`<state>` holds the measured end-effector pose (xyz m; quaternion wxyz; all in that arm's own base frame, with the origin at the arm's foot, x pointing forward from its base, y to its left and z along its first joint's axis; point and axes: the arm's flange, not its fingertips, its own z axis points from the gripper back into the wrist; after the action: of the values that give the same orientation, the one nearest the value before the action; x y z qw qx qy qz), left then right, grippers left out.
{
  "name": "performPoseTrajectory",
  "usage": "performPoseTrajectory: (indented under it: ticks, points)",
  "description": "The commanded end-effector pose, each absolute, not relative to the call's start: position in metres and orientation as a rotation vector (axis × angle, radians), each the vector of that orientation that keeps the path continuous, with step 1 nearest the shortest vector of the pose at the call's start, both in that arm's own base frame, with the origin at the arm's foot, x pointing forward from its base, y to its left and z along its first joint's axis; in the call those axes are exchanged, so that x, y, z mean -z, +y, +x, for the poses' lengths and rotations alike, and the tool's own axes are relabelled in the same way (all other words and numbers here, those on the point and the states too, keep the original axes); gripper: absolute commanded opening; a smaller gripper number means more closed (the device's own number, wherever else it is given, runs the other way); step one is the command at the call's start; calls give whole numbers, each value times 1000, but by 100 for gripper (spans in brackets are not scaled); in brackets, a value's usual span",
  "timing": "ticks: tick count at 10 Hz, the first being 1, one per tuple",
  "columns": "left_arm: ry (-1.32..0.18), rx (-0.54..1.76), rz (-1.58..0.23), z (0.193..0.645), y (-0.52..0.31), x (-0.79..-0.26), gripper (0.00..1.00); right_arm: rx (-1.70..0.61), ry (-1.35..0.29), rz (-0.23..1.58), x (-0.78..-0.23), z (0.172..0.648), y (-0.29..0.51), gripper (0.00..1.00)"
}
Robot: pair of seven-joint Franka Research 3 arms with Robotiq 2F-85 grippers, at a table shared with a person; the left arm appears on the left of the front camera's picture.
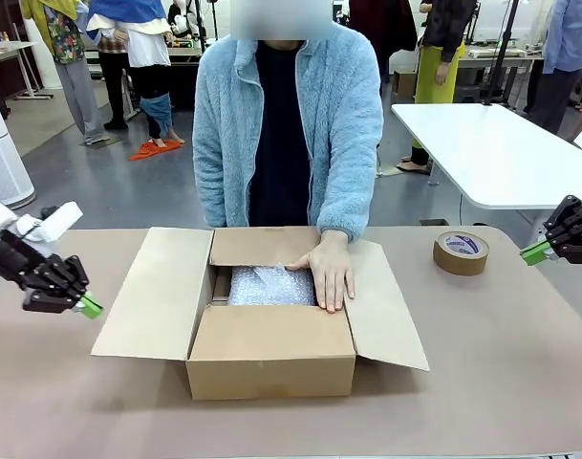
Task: Wrap the clocks to prevent damage.
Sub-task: Once the human has placed the objects inside and stepped back, release both hands from the side flaps of the Package Box.
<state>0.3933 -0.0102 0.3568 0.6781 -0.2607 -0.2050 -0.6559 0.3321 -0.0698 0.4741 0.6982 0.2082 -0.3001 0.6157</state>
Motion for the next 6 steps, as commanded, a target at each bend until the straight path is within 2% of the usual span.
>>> performPoseTrajectory:
  ticks: [1,3,4,6]
  points:
    - [-501,1350,-543,403,-22,-343,0,-1379,-702,478,-471,331,-70,1]
    - [-501,1324,-548,405,-23,-337,0,-1379,-702,478,-471,331,-70,1]
    - [-454,1384,-581,404,-20,-341,0,-1379,-702,478,-471,331,-70,1]
    - [-491,1351,-554,406,-20,-339,0,-1379,-702,478,-471,331,-70,1]
